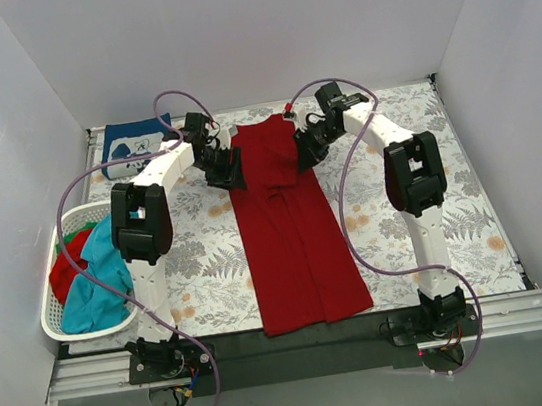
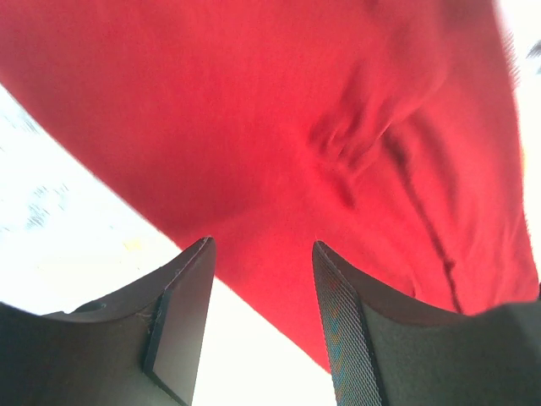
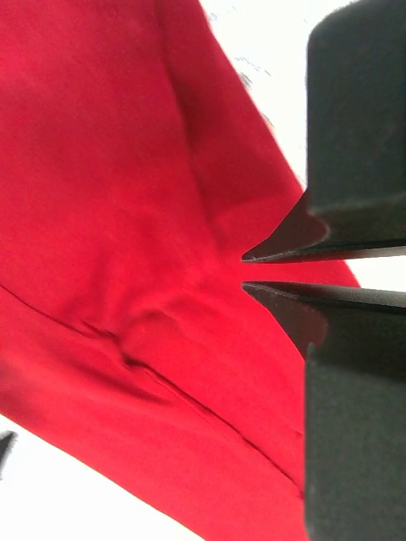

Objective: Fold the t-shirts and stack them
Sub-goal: Fold the tshirt

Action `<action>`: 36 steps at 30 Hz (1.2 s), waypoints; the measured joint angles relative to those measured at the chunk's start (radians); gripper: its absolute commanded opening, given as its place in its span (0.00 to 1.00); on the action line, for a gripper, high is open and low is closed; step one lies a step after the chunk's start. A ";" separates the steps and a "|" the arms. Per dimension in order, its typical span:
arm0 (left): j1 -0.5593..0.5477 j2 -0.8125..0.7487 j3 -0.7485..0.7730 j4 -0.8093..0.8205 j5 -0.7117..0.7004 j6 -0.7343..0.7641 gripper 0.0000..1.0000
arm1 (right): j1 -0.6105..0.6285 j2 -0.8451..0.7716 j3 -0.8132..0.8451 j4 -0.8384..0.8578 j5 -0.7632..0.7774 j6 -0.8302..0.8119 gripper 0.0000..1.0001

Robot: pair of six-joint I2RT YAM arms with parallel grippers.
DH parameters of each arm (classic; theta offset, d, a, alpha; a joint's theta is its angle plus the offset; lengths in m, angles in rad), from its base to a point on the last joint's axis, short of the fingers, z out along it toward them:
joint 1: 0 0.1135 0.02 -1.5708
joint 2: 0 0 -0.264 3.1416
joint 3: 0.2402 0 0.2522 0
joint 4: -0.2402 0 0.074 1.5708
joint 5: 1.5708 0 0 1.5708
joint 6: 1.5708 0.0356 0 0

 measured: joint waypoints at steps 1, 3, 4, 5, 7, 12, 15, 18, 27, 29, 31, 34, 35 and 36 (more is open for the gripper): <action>0.000 0.002 -0.020 -0.011 0.000 -0.002 0.48 | 0.002 0.016 0.017 0.017 0.000 0.016 0.21; 0.000 0.010 -0.036 -0.028 -0.003 -0.003 0.48 | 0.006 0.042 0.040 0.058 0.001 0.046 0.21; 0.000 0.016 -0.036 -0.032 -0.005 -0.003 0.48 | 0.007 0.048 0.046 0.072 0.002 0.060 0.21; 0.000 0.021 -0.036 -0.031 -0.009 -0.003 0.48 | 0.008 0.056 0.048 0.092 0.005 0.073 0.21; 0.000 0.029 -0.035 -0.031 -0.015 -0.003 0.48 | 0.011 0.071 0.049 0.124 0.015 0.103 0.19; 0.000 0.100 0.023 -0.039 -0.029 -0.006 0.47 | 0.013 0.129 0.049 0.183 0.066 0.152 0.13; 0.003 0.130 0.074 -0.059 -0.031 -0.006 0.47 | 0.005 0.155 0.047 0.203 0.084 0.188 0.13; 0.011 0.173 0.143 -0.079 -0.031 -0.006 0.47 | -0.013 0.155 0.046 0.220 0.101 0.212 0.12; 0.030 0.296 0.348 -0.070 -0.018 -0.003 0.47 | -0.088 0.183 0.098 0.243 0.133 0.226 0.13; 0.031 0.314 0.375 -0.059 -0.018 -0.003 0.47 | -0.093 0.205 0.137 0.243 0.143 0.225 0.13; 0.032 0.326 0.394 -0.047 -0.018 -0.006 0.47 | -0.093 0.220 0.168 0.243 0.161 0.225 0.13; 0.033 0.330 0.398 -0.029 -0.022 -0.016 0.47 | -0.092 0.241 0.206 0.243 0.178 0.226 0.15; 0.033 0.333 0.402 -0.027 -0.022 -0.020 0.47 | -0.092 0.247 0.218 0.243 0.181 0.226 0.16; 0.034 0.338 0.407 -0.023 -0.021 -0.025 0.47 | -0.092 0.251 0.227 0.243 0.188 0.227 0.17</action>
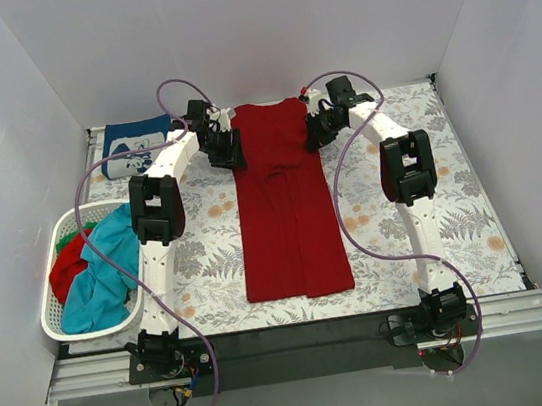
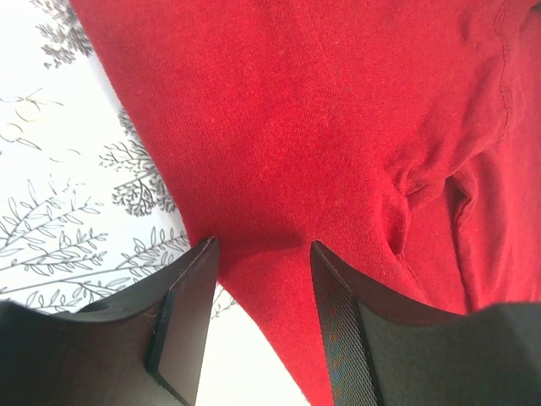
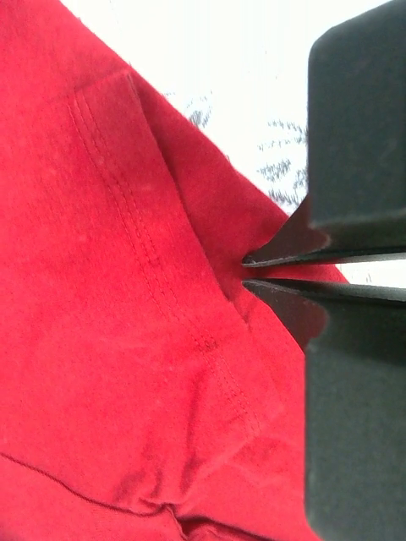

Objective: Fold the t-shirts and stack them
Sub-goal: Fold the tshirt

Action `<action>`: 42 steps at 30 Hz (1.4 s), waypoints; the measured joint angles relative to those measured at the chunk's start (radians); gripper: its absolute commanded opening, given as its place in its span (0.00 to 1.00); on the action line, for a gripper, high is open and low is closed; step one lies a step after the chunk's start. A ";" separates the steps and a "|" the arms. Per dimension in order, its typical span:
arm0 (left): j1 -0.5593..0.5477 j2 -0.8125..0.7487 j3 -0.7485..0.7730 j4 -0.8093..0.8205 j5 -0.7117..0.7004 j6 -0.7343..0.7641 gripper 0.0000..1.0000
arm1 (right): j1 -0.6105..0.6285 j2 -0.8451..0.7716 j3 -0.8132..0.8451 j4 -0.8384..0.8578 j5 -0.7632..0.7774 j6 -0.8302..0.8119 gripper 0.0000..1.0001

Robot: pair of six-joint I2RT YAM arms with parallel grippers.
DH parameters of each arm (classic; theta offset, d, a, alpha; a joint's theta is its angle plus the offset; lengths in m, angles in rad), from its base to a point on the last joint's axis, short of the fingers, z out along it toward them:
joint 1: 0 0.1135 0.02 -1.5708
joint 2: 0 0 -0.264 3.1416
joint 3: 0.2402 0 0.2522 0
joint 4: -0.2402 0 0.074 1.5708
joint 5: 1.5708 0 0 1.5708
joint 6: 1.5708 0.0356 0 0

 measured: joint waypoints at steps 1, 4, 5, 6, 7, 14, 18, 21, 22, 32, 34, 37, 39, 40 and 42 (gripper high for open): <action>0.001 0.003 0.005 0.003 0.000 -0.005 0.47 | 0.000 0.005 0.009 0.000 0.009 0.000 0.17; 0.002 0.005 0.006 0.015 0.000 -0.020 0.48 | 0.000 0.017 0.035 0.001 0.032 0.000 0.17; 0.002 0.006 0.007 0.019 -0.001 -0.023 0.48 | -0.001 0.018 0.039 0.003 0.040 0.000 0.17; 0.002 0.007 0.009 0.021 -0.003 -0.024 0.49 | -0.001 0.018 0.039 0.006 0.045 0.000 0.17; 0.002 0.011 0.016 0.022 -0.005 -0.026 0.50 | -0.002 0.018 0.039 0.008 0.047 0.000 0.18; 0.005 0.019 0.048 0.034 -0.005 -0.022 0.67 | -0.004 0.004 0.028 0.021 0.015 -0.004 0.47; 0.016 -0.046 -0.055 0.093 0.018 -0.014 0.75 | -0.011 -0.061 0.005 0.018 -0.015 -0.005 0.52; 0.023 -0.141 -0.157 0.120 0.056 -0.016 0.75 | -0.013 -0.168 -0.033 0.021 -0.044 -0.005 0.54; 0.027 -0.181 -0.187 0.130 0.074 -0.015 0.75 | -0.014 -0.214 -0.055 0.026 -0.056 -0.006 0.54; 0.029 -0.801 -0.793 0.247 0.248 0.205 0.69 | 0.008 -0.754 -0.533 -0.003 -0.153 -0.150 0.52; 0.020 -0.922 -0.929 0.242 0.275 0.307 0.68 | 0.039 -0.836 -0.674 -0.034 -0.138 -0.214 0.52; -0.014 -1.096 -1.139 0.229 0.298 0.480 0.67 | 0.110 -0.962 -0.903 -0.075 -0.102 -0.313 0.49; -0.048 -1.195 -1.262 0.204 0.307 0.586 0.67 | 0.184 -1.054 -1.047 -0.094 -0.068 -0.381 0.46; -0.071 -1.240 -1.313 0.198 0.311 0.636 0.66 | 0.228 -1.096 -1.107 -0.106 -0.049 -0.410 0.46; -0.114 -1.322 -1.400 0.190 0.317 0.716 0.66 | 0.310 -1.176 -1.209 -0.104 -0.023 -0.460 0.46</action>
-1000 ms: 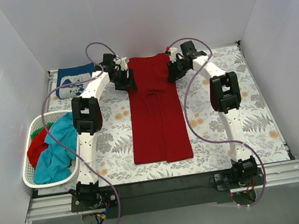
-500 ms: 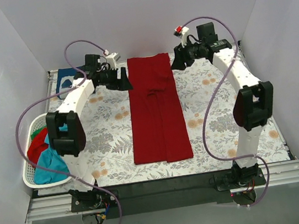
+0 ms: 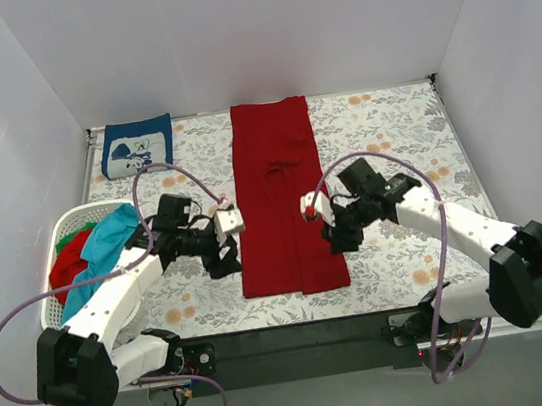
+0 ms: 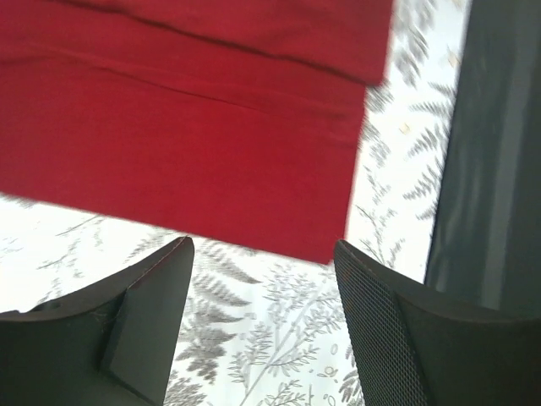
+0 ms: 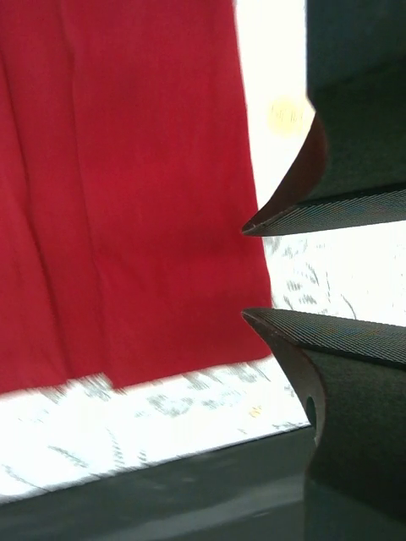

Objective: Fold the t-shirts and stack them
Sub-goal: Fold the tshirt

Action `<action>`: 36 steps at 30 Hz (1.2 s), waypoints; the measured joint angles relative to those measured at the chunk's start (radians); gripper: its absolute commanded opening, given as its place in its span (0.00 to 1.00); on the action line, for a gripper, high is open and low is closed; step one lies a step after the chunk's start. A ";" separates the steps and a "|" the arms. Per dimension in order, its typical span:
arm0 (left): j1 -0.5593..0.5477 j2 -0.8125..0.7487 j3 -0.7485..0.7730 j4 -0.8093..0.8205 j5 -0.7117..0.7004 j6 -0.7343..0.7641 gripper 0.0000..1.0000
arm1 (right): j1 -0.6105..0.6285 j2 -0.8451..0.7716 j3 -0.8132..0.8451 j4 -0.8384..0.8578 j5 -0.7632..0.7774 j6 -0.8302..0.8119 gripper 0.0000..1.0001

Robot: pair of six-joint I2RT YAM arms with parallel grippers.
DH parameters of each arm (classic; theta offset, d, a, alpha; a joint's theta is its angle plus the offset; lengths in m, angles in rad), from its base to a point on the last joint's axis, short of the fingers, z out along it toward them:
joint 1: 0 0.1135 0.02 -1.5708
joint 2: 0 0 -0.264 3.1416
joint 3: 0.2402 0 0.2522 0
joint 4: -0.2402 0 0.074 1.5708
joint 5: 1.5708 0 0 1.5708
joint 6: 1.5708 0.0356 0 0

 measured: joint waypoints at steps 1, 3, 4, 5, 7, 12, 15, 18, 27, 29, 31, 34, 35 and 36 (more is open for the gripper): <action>-0.025 -0.037 -0.038 -0.002 -0.002 0.031 0.65 | 0.036 -0.036 -0.045 0.003 0.021 -0.021 0.45; -0.074 -0.091 -0.103 0.004 -0.009 0.075 0.65 | 0.097 -0.092 -0.131 0.018 0.060 -0.055 0.45; -0.104 -0.106 -0.130 0.008 -0.017 0.088 0.65 | 0.124 -0.108 -0.163 0.026 0.082 -0.069 0.45; -0.129 -0.116 -0.155 0.018 -0.029 0.096 0.64 | 0.151 -0.117 -0.188 0.034 0.103 -0.079 0.45; -0.180 -0.119 -0.194 0.035 -0.056 0.103 0.64 | 0.197 -0.122 -0.224 0.051 0.136 -0.092 0.45; -0.233 -0.085 -0.222 0.066 -0.114 0.090 0.63 | 0.293 -0.120 -0.250 0.092 0.185 -0.102 0.45; -0.241 -0.074 -0.222 0.093 -0.136 0.074 0.63 | 0.321 -0.120 -0.267 0.125 0.200 -0.103 0.45; -0.247 -0.072 -0.222 0.113 -0.152 0.063 0.63 | 0.337 -0.115 -0.296 0.140 0.214 -0.104 0.45; -0.261 -0.065 -0.230 0.140 -0.177 0.042 0.63 | 0.350 -0.048 -0.335 0.192 0.252 -0.106 0.45; -0.263 -0.063 -0.234 0.145 -0.181 0.043 0.63 | 0.351 -0.042 -0.335 0.206 0.254 -0.109 0.39; -0.264 -0.063 -0.241 0.146 -0.186 0.046 0.63 | 0.351 -0.038 -0.335 0.219 0.256 -0.108 0.34; -0.274 -0.064 -0.250 0.148 -0.190 0.057 0.63 | 0.351 -0.031 -0.335 0.239 0.260 -0.104 0.22; -0.278 -0.064 -0.254 0.148 -0.190 0.063 0.62 | 0.351 -0.031 -0.335 0.245 0.264 -0.104 0.18; -0.284 -0.065 -0.259 0.147 -0.192 0.070 0.62 | 0.351 -0.029 -0.336 0.256 0.270 -0.102 0.14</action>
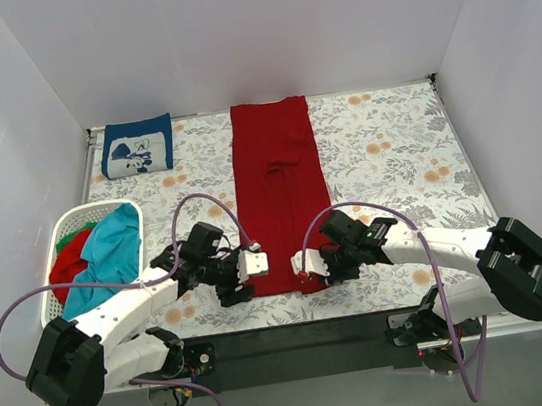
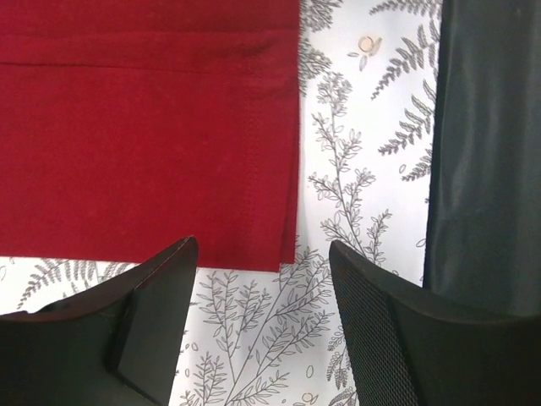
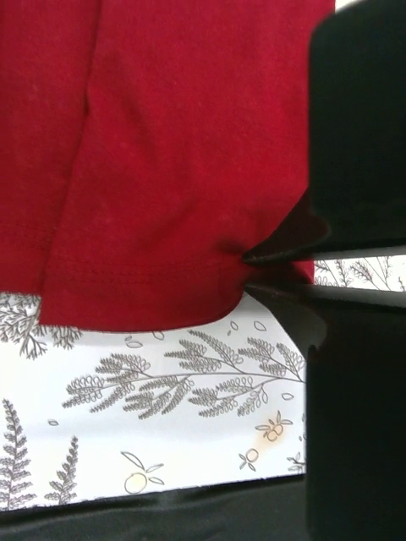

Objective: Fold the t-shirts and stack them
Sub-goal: Fold the tshirt

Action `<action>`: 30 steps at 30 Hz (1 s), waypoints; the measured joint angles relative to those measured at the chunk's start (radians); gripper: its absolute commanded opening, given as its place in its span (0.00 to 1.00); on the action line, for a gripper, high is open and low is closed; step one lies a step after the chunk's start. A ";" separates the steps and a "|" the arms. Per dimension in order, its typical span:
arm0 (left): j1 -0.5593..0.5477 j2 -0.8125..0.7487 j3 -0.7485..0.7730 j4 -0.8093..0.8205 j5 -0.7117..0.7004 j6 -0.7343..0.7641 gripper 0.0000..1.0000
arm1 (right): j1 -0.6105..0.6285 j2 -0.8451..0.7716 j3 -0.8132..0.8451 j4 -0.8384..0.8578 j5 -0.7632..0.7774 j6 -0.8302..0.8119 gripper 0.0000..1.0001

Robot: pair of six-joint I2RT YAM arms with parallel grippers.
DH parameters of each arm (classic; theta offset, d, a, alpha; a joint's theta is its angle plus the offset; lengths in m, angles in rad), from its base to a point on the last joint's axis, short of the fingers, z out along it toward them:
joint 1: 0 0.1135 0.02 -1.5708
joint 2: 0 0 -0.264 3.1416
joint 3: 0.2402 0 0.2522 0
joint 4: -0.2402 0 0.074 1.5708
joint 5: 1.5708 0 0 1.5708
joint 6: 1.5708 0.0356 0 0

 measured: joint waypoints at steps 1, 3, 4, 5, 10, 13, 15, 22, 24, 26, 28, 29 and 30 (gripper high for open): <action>-0.007 -0.002 -0.007 0.001 -0.001 0.007 0.61 | 0.000 0.000 -0.002 0.008 0.005 0.002 0.06; -0.023 -0.009 -0.023 0.000 -0.003 0.023 0.61 | 0.001 -0.001 -0.006 0.018 0.014 0.006 0.01; -0.034 -0.013 -0.030 0.000 -0.006 0.032 0.61 | 0.001 -0.001 -0.010 0.025 0.016 0.008 0.01; -0.043 -0.015 -0.036 0.000 -0.007 0.040 0.61 | 0.001 -0.001 -0.012 0.028 0.018 0.010 0.01; -0.087 -0.013 -0.063 0.015 -0.033 0.056 0.57 | 0.001 -0.002 -0.014 0.033 0.025 0.021 0.01; -0.106 0.010 -0.072 0.053 -0.066 0.055 0.54 | 0.001 -0.002 -0.013 0.034 0.027 0.028 0.01; -0.113 0.030 -0.079 0.072 -0.085 0.054 0.50 | 0.001 -0.002 -0.013 0.034 0.027 0.029 0.01; -0.127 0.058 -0.084 0.141 -0.117 0.067 0.17 | 0.001 -0.002 -0.010 0.031 0.026 0.027 0.01; -0.129 0.060 -0.086 0.154 -0.128 0.073 0.10 | 0.001 -0.002 -0.008 0.030 0.024 0.027 0.01; -0.129 0.064 -0.085 0.163 -0.135 0.077 0.06 | 0.001 -0.004 -0.006 0.027 0.023 0.027 0.01; -0.129 0.064 -0.084 0.164 -0.140 0.077 0.01 | 0.001 -0.004 -0.004 0.024 0.022 0.027 0.01; -0.129 0.063 -0.084 0.162 -0.140 0.076 0.00 | 0.001 -0.004 -0.002 0.019 0.022 0.025 0.01; -0.129 0.062 -0.082 0.158 -0.139 0.075 0.00 | 0.001 -0.004 -0.002 0.017 0.021 0.023 0.01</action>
